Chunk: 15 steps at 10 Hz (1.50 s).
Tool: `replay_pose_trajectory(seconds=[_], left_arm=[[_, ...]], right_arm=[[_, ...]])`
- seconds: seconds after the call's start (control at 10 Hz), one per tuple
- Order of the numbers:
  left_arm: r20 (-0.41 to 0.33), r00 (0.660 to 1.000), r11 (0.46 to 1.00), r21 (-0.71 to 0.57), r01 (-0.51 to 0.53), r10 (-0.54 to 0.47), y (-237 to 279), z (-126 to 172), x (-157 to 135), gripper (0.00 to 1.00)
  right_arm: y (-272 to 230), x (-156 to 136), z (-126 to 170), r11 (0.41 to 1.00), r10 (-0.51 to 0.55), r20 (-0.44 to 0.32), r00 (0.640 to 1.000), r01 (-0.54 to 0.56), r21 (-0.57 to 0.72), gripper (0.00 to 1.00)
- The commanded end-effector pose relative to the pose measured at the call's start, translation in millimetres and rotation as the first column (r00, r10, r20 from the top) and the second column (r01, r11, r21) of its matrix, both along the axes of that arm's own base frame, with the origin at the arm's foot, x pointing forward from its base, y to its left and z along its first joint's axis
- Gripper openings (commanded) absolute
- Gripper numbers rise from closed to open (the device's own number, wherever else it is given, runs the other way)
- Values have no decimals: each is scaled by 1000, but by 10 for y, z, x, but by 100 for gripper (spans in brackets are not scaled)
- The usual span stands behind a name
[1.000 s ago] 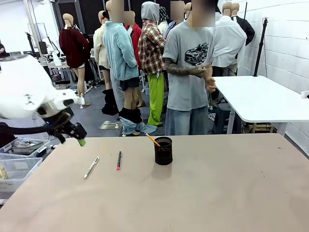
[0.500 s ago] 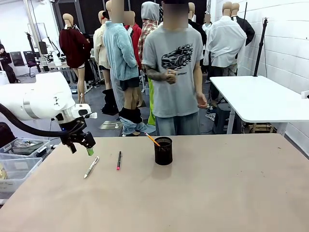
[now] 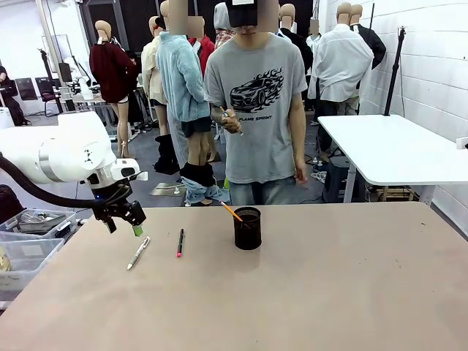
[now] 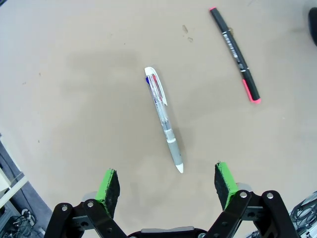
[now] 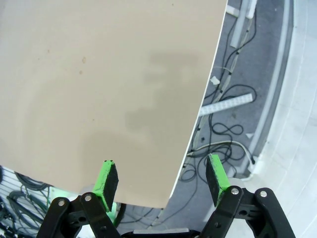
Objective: Place the pens into the pen holder.
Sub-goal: Pick up a writing instrument from the table and place it into the Pen holder.
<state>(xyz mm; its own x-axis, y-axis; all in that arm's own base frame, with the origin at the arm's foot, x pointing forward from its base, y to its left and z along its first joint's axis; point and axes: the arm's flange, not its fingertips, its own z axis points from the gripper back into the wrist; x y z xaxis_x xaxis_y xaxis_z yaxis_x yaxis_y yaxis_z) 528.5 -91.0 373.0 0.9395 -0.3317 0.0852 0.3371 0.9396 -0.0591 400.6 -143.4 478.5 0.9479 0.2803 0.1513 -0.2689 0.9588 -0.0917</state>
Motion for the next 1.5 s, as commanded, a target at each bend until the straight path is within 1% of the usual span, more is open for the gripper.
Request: replay_pose_trajectory(seconds=[0.0,0.1,0.3,0.5,0.7,0.8,1.2,1.3,1.4], left_arm=[[-59,998,1000,19,7,-5,-55,-230,307,100],[-79,997,1000,22,-1,3,-94,-323,357,100],[-95,995,1000,8,-16,16,-194,-473,409,100],[-114,993,998,44,-35,40,-234,-570,451,100],[-110,993,996,75,-40,49,-233,-614,466,100],[-108,993,996,85,-38,48,-233,-624,475,91],[-145,989,996,83,-24,36,-258,-709,468,15],[-147,989,996,86,-22,35,-265,-706,469,0],[-150,988,996,90,-20,33,-283,-710,464,0]], right_arm=[[-1,-1,-14,1000,2,4,1000,-2,-30,89],[-1,-1,-14,1000,2,4,1000,-2,-30,89],[-1,-1,-14,1000,2,4,1000,-2,-30,89],[-1,-1,-14,1000,2,4,1000,-2,-30,89],[-1,-1,-14,1000,2,4,1000,-2,-30,89],[-1,-1,-14,1000,2,4,1000,-2,-30,89],[-1,-1,-14,1000,2,4,1000,-2,-30,89],[-1,-1,-14,1000,2,4,1000,-2,-30,89],[-1,-1,-14,1000,2,4,1000,-2,-30,89]])
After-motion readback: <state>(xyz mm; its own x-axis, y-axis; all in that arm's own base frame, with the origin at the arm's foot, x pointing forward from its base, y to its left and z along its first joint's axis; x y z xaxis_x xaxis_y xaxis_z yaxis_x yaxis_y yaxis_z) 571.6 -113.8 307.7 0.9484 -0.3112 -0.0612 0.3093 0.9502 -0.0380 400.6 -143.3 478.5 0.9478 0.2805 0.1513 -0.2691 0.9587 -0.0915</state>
